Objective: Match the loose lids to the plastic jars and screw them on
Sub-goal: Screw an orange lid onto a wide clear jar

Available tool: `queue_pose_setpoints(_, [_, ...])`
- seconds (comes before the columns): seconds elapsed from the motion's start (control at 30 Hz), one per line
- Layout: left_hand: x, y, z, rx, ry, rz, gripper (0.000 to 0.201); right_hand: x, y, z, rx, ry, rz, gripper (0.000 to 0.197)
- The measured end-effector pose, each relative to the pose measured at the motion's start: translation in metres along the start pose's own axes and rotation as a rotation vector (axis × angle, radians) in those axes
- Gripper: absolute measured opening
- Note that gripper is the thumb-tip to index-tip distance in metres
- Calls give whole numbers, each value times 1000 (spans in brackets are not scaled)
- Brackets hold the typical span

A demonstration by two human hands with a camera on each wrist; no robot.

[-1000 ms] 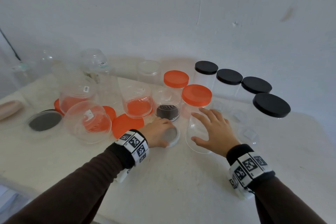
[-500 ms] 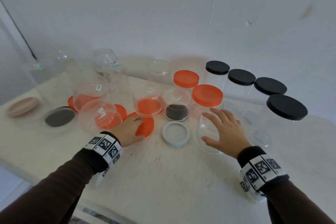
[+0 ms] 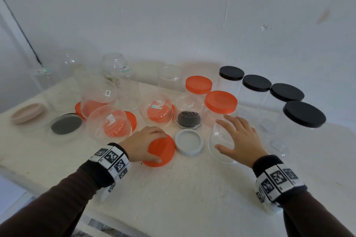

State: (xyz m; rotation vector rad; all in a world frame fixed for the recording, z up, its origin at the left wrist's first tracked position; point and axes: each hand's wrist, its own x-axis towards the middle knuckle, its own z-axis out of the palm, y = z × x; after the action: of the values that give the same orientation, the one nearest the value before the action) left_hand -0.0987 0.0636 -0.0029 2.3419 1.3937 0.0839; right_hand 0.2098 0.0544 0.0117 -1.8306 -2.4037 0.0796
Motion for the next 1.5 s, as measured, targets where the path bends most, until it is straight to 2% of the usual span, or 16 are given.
queue_pose_setpoints(0.13, [2,1,5,104,-143,-31,102,-1,-2,-1,-21,-6,22,85])
queue_pose_setpoints(0.27, [6,3,8,138,-170,-56,106,-2,-4,-1,-32,4,47,87])
queue_pose_setpoints(0.5, [7,6,9,118,-138,-64,102,-11,-3,-3,96,197,0,102])
queue_pose_setpoints(0.57, [7,7,9,122,-116,-65,101,-14,-2,-3,115,249,-16,101])
queue_pose_setpoints(0.67, [6,6,9,99,-57,-67,98,-21,3,-2,192,245,24,96])
queue_pose_setpoints(0.83, [4,12,6,20,68,-49,98,-43,9,-1,467,284,43,89])
queue_pose_setpoints(1.07, [3,19,7,-32,121,7,99,-66,2,-5,632,260,57,88])
queue_pose_setpoints(1.23, [4,22,12,-28,115,45,101,-69,-3,-6,597,254,103,89])
queue_pose_setpoints(1.4, [3,28,15,15,100,88,110,-67,-8,-4,722,192,144,77])
queue_pose_setpoints(1.5, [4,31,18,56,113,109,109,-65,-7,-1,692,135,130,80])
